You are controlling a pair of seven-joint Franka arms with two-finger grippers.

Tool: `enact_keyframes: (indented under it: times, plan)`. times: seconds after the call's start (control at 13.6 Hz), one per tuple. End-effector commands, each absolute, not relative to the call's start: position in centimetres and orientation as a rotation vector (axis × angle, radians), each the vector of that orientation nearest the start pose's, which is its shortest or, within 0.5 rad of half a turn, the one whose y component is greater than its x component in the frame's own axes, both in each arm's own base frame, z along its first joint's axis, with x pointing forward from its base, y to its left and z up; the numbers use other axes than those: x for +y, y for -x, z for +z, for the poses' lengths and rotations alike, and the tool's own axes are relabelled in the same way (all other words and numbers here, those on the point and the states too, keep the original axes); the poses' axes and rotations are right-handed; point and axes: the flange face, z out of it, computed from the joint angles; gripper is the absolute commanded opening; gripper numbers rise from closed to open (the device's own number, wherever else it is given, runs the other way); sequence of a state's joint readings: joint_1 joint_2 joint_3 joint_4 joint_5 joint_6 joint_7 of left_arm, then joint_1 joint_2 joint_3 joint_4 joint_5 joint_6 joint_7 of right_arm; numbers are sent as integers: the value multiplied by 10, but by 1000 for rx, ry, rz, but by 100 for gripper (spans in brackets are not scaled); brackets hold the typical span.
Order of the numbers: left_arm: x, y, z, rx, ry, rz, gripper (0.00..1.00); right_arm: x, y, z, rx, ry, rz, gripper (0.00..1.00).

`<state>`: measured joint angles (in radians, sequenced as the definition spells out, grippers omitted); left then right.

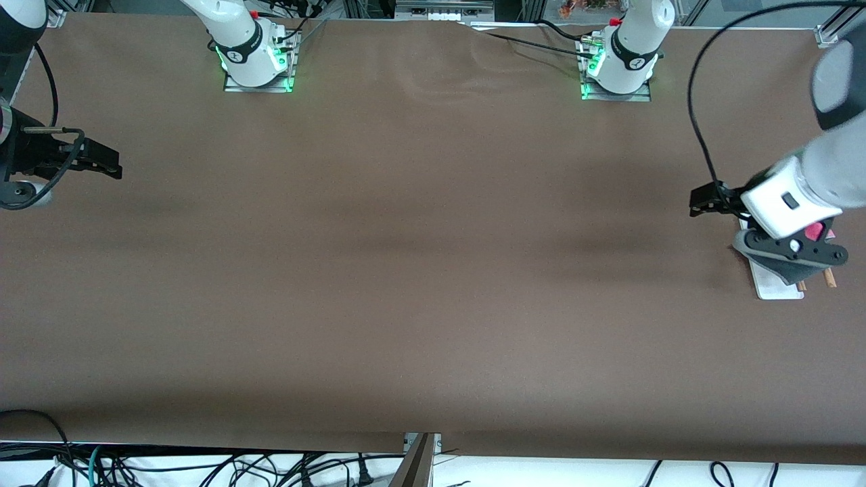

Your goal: Pass towel and hang on rack

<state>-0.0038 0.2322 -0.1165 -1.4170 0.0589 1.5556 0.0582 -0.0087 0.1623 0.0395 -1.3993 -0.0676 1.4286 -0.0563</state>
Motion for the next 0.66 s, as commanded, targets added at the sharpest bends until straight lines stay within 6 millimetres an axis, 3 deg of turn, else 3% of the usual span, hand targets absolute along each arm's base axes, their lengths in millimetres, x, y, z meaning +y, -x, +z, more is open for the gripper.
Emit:
enact_keyframes:
  times: [0.0, 0.07, 0.22, 0.59]
  plan:
    - [-35, -566, 558, 222, 3063, -19, 100, 7, -590, 605, -147, 3172, 196, 100]
    - [-36, -558, 553, 218, 3083, -34, 100, 7, -590, 606, -149, 3172, 196, 100]
    - [-32, -559, 548, 169, 3155, -27, 100, 7, -590, 606, -147, 3172, 194, 100]
    - [-32, -559, 551, 111, 3149, -34, 100, 7, -590, 606, -147, 3172, 194, 100]
